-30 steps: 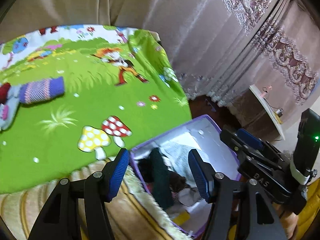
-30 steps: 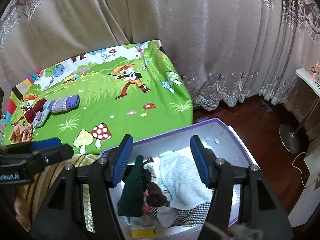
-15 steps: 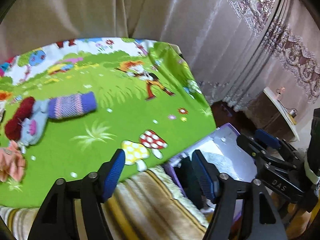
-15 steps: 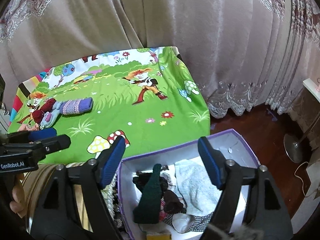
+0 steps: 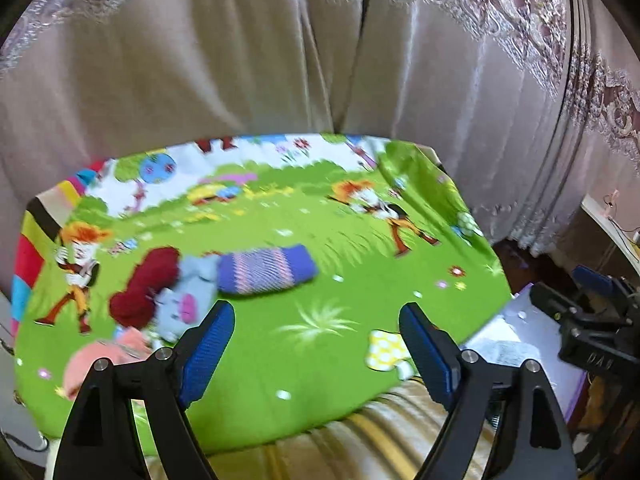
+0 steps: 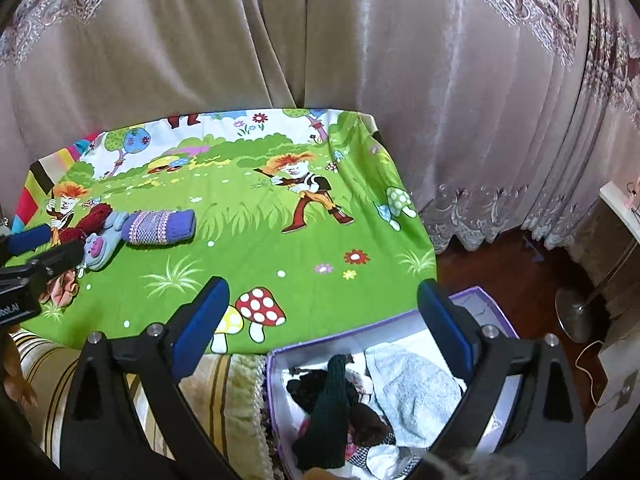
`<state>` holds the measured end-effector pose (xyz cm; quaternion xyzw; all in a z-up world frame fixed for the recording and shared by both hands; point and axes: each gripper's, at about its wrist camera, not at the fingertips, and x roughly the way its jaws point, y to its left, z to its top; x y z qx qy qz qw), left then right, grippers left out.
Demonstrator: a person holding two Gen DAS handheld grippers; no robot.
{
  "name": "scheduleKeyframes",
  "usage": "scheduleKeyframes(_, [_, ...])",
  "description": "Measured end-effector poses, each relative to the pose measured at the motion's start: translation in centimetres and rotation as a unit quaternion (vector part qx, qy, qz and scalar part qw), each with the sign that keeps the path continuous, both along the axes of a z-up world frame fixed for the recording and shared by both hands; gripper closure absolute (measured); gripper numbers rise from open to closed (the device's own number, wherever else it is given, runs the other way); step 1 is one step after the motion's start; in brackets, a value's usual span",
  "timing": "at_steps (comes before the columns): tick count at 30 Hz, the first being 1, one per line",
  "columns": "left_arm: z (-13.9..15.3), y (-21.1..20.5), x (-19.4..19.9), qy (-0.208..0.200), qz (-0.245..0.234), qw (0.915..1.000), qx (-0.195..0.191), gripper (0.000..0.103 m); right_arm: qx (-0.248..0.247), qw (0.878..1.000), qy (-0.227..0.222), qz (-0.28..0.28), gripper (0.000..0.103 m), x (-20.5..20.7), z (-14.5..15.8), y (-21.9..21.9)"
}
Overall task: Organize soft objects
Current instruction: 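Move both open tools back over the pile on the blanket, then grasp the pink fleece item with the left tool while the right tool grasps the purple striped sock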
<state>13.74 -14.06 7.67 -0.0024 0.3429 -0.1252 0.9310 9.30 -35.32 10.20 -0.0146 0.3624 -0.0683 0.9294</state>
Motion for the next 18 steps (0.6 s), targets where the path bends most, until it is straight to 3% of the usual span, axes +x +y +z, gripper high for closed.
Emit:
scheduleKeyframes(4, [-0.1, 3.8, 0.4, -0.008, 0.022, 0.9997, -0.004, 0.018, 0.006, 1.000, 0.003, 0.022, 0.006, 0.8, -0.2, 1.0])
scheduleKeyframes(9, [-1.3, 9.6, 1.7, 0.028, 0.077, 0.9965, -0.018, 0.018, -0.008, 0.999, 0.008, 0.048, 0.006, 1.9, -0.4, 3.0])
scheduleKeyframes(13, [-2.7, 13.9, 2.3, 0.059, 0.107, 0.9918, -0.038, 0.018, 0.016, 0.997, 0.018, 0.076, 0.006, 3.2, -0.8, 4.1])
scheduleKeyframes(18, [-4.1, 16.6, 3.2, 0.078, 0.136, 0.9871, -0.032, 0.018, 0.037, 0.993, 0.031, 0.106, 0.006, 4.7, -1.3, 5.7])
